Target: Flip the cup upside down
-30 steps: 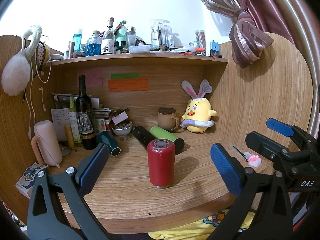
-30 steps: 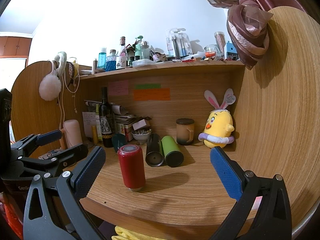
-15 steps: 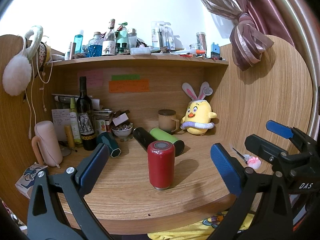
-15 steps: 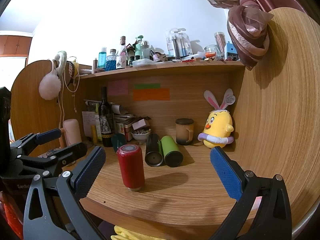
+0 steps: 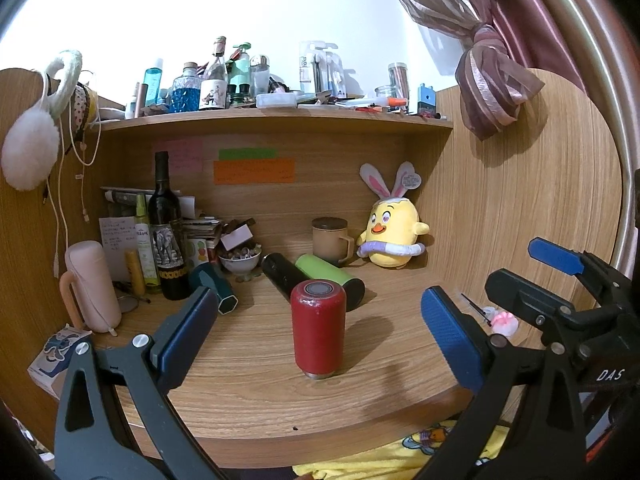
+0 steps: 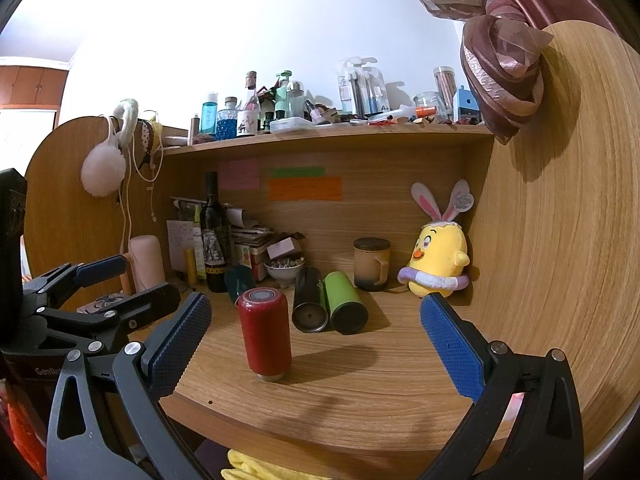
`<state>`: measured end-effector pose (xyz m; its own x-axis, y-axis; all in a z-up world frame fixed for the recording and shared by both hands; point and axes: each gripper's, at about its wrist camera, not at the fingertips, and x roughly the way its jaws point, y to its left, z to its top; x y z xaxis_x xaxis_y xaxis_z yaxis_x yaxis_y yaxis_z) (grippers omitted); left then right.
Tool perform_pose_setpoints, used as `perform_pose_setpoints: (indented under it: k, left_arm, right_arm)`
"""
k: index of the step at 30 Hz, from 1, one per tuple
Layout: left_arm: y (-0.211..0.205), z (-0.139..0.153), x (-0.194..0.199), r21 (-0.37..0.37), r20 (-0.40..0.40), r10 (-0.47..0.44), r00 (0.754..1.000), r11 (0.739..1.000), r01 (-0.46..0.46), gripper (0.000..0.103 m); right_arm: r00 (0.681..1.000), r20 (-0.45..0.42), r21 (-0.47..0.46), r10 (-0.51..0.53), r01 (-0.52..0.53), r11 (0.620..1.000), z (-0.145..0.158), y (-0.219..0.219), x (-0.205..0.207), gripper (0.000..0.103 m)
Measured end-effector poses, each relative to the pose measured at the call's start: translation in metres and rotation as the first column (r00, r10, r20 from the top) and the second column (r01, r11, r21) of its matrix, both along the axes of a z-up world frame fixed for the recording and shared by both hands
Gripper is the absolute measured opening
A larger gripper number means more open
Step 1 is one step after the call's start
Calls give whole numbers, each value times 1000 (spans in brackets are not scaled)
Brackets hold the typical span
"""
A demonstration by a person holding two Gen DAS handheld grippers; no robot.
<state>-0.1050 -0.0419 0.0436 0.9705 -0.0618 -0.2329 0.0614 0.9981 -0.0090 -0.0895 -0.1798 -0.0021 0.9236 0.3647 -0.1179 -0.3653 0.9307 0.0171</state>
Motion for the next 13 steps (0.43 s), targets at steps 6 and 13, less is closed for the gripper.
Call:
perform_pose_setpoints:
  k: [6,13]
  left_arm:
    - [1,-2,1,0,-4,1,1000,1000,-1,103]
    - [7,-5,3,-12,-14,2,1000,1000,-3,103]
  right_arm:
    - [1000,0,3,2,-2,1000,0,-1,0,103]
    - [1000,-1,3,2,-2,1000,1,-2,0,103]
